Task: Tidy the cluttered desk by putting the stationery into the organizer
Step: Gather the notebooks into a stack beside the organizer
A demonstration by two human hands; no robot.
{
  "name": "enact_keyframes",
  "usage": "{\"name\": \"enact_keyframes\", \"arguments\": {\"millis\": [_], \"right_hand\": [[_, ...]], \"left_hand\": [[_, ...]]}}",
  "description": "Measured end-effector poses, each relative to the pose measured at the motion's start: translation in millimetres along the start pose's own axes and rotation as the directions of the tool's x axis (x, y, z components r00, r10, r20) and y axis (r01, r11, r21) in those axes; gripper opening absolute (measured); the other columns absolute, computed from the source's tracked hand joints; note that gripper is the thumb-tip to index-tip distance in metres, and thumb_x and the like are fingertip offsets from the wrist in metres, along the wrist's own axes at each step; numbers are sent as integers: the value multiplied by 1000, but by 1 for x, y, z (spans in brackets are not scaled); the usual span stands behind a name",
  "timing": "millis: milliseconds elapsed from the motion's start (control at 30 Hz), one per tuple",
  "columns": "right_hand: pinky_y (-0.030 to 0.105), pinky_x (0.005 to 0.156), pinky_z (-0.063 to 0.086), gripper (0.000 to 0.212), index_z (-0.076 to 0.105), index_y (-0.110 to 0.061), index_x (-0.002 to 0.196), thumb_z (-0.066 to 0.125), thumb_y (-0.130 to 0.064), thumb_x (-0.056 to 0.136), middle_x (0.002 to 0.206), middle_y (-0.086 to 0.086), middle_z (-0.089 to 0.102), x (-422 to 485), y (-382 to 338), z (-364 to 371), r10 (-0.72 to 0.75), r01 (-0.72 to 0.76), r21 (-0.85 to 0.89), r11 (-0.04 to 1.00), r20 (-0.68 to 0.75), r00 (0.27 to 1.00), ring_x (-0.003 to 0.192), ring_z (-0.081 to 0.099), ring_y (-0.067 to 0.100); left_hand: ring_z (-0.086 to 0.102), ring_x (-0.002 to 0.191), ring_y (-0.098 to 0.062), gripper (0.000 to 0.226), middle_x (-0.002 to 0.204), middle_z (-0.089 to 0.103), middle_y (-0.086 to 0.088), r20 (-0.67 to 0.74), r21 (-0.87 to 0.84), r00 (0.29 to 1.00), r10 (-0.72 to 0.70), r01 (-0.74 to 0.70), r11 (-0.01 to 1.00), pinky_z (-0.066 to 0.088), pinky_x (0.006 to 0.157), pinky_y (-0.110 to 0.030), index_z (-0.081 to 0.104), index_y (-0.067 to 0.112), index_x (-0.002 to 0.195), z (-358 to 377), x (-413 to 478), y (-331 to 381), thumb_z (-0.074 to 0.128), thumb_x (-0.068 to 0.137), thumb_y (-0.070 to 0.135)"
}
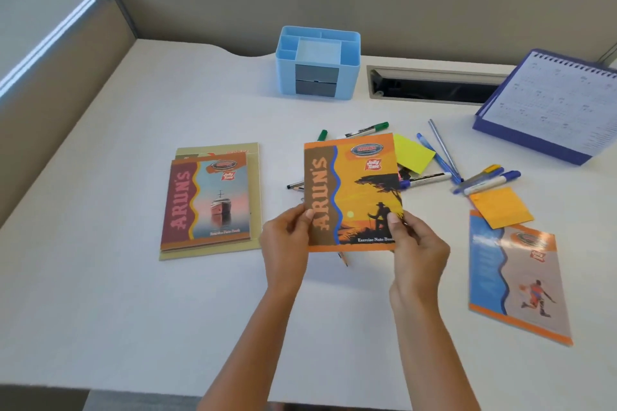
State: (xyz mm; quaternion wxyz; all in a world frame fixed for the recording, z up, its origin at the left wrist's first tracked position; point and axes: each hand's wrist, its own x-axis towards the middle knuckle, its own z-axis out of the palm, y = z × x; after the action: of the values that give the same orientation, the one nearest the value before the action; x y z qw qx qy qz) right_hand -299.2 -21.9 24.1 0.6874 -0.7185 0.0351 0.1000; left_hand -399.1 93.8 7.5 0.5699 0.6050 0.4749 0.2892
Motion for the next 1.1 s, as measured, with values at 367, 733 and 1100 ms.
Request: {"name": "enact_keyframes", "arguments": {"millis": [367,733,1100], "right_hand": [[15,49,29,22,66,-14,67,65,-19,89,52,-6,50,-41,24,135,-79,264,-436,860,399,913,59,40,18],[30,65,47,21,71,-1,87,66,-21,88,91,15,71,-65,44,187,-21,329,-560,760,485,874,79,64,30],[12,74,43,16,75,-8,98,62,-7,89,95,12,68,-8,23,54,-304,297,-465,834,62,951,84,62,22]], "left_hand": [[55,70,-17,24,92,74,-10,-451,426,879,152,63,903,37,58,-19,71,17,113,-116,56,-23,59,94,25],[59,67,-35,30,80,72,-16,-411,610,886,214,92,787,42,59,-32,69,22,118,-159,78,-46,47,97,18],[63,114,-20,30,128,63,-6,-212,381,919,333,-237,894,51,92,-27,63,8,126,-65,25,-12,57,96,10]]}}
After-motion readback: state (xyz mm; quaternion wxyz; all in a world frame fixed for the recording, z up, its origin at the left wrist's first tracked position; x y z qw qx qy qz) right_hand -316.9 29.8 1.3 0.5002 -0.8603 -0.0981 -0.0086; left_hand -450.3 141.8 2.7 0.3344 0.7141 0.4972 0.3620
